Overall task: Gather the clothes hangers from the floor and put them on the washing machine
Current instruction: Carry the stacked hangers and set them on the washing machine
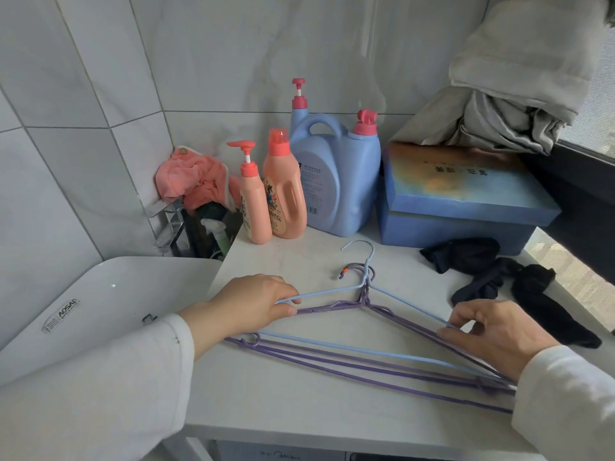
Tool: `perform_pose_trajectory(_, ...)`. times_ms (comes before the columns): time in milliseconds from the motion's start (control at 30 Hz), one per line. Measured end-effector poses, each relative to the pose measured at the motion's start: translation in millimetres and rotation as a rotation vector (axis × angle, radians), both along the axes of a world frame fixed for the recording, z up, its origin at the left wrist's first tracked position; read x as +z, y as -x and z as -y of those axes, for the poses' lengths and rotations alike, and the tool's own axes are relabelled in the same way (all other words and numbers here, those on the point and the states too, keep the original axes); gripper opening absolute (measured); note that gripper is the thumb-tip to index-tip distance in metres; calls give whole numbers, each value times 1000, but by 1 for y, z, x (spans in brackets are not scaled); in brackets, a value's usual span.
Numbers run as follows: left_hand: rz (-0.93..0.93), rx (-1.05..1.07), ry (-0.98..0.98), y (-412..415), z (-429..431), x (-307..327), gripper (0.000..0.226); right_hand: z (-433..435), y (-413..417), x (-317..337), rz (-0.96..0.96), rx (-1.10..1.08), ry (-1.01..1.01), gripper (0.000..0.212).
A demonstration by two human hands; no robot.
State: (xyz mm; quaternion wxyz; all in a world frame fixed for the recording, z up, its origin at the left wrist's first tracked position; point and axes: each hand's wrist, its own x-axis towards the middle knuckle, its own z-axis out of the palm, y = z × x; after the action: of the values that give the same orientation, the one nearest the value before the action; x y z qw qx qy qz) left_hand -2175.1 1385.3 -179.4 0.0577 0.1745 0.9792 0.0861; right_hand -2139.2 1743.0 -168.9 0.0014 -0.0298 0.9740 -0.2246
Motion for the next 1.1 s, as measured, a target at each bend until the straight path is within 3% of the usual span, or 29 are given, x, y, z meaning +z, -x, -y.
perform_pose_trajectory(300,44,-7,45,-1,1,-10,38,7,7,-13,77,71,-37,18)
perform_pose_trajectory(467,12,-6,59,-3,-3,-7,23,11,12,-23,70,115,-48,25)
perform_pose_trajectory(667,14,-40,87,-9,0,-9,16,14,17,-29,12,132,-43,20)
perform_pose_trajectory(900,15,-142,183,-13,0,-4,18,12,17,-28,20,140,-31,19)
perform_pose_trajectory(1100,-25,-135,145,-11,0,-9,22,7,17,-30,11,128,-20,29)
